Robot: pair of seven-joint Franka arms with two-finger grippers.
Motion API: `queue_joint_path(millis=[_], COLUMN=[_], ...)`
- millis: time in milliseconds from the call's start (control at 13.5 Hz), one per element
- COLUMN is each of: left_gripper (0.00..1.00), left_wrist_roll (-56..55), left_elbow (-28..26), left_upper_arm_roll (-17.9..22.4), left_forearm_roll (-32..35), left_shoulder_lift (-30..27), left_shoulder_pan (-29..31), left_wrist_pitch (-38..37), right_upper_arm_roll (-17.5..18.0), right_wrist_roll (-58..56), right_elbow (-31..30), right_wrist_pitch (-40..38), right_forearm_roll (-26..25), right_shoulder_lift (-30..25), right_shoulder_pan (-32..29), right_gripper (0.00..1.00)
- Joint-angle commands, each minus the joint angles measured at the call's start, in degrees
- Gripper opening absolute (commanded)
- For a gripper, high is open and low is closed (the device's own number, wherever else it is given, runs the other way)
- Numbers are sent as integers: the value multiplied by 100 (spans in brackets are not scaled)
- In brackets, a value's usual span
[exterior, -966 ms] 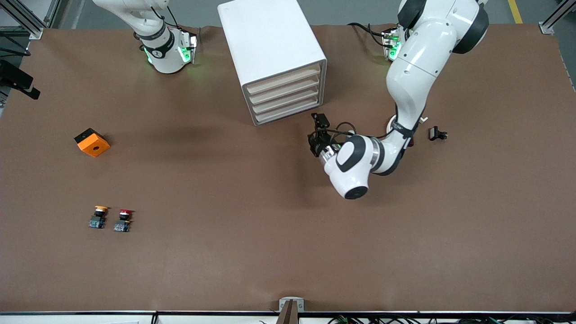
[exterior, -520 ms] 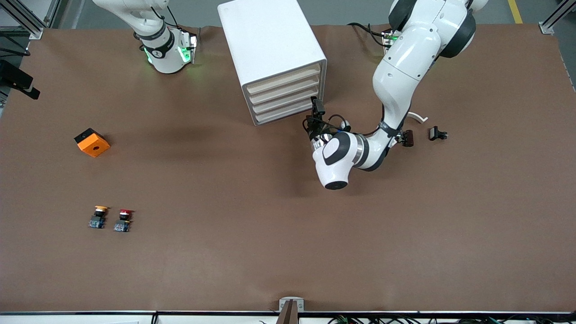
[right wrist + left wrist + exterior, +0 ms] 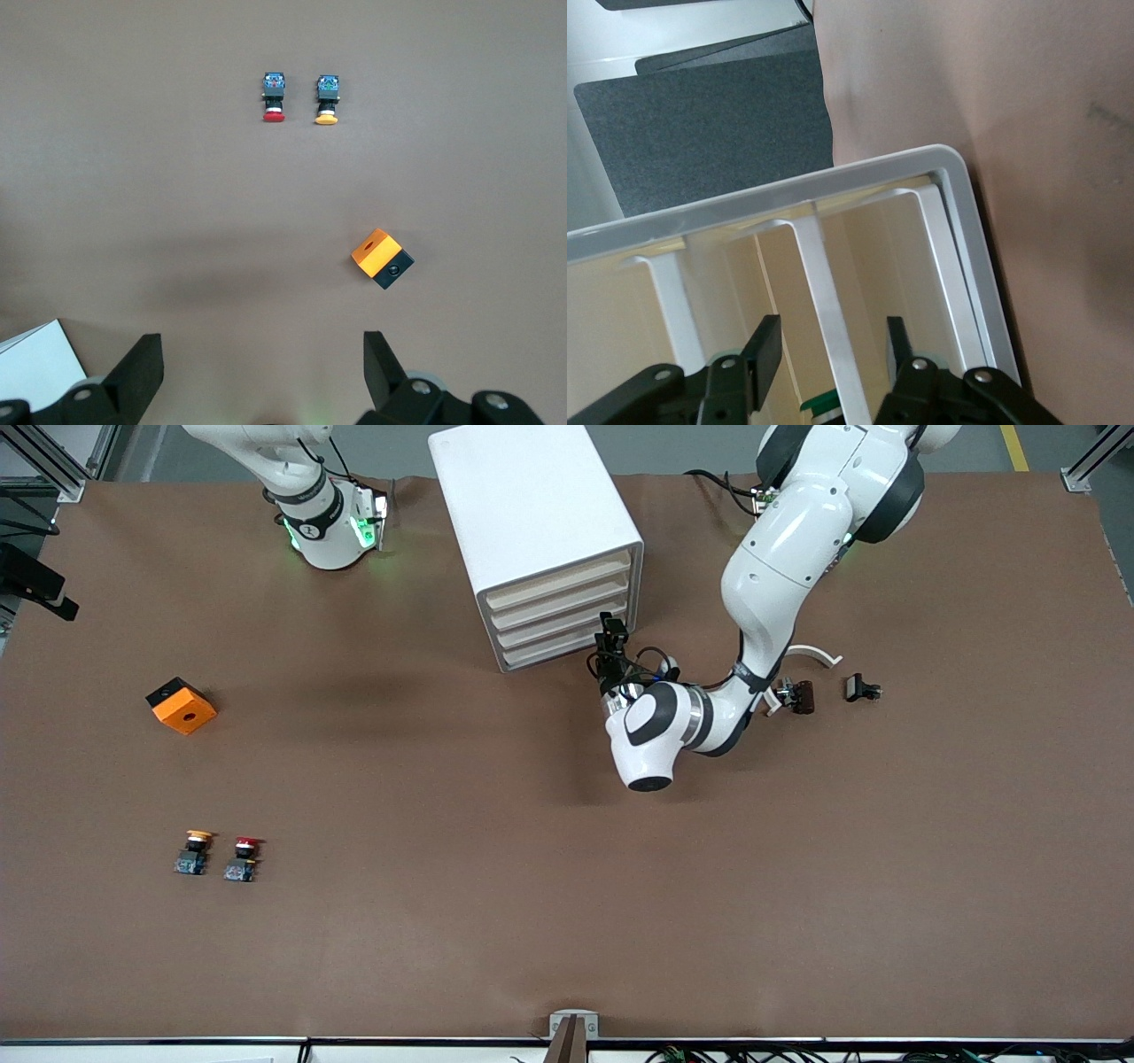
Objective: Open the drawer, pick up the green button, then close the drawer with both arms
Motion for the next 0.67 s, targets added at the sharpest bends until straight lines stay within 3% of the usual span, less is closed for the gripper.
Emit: queue_joint_path(millis=[0,74,372,446,595], left_gripper=[55,51,7,3,2], left_wrist_roll=[-46,-46,-37,-37,-29], left_elbow=[-84,-111,-226,-226,-226], left_upper_arm_roll=[4,4,4,-5,4], left_forearm_roll=[-129,-129,-129,-129,-129], left_shoulder_lift=[74,82,74,74,82], left_shoulder_pan=[-214,-276,-320,-312,-285], left_wrist_pitch=[17,17,-9,-9,-9], right_upper_arm_roll=[-4,-4,-4,-4,-4], right_wrist_roll=[-37,-37,-37,-37,-37], right_elbow=[-125,-125,-125,-125,-125], right_wrist_pitch=[48,48,48,48,48], right_forearm_roll=[30,30,30,30,30], right_shoulder_lift=[-138,-146,-138,-138,-138], right_shoulder_pan=[-19,-19,-19,-19,-19], right_gripper=[100,100,100,100,100])
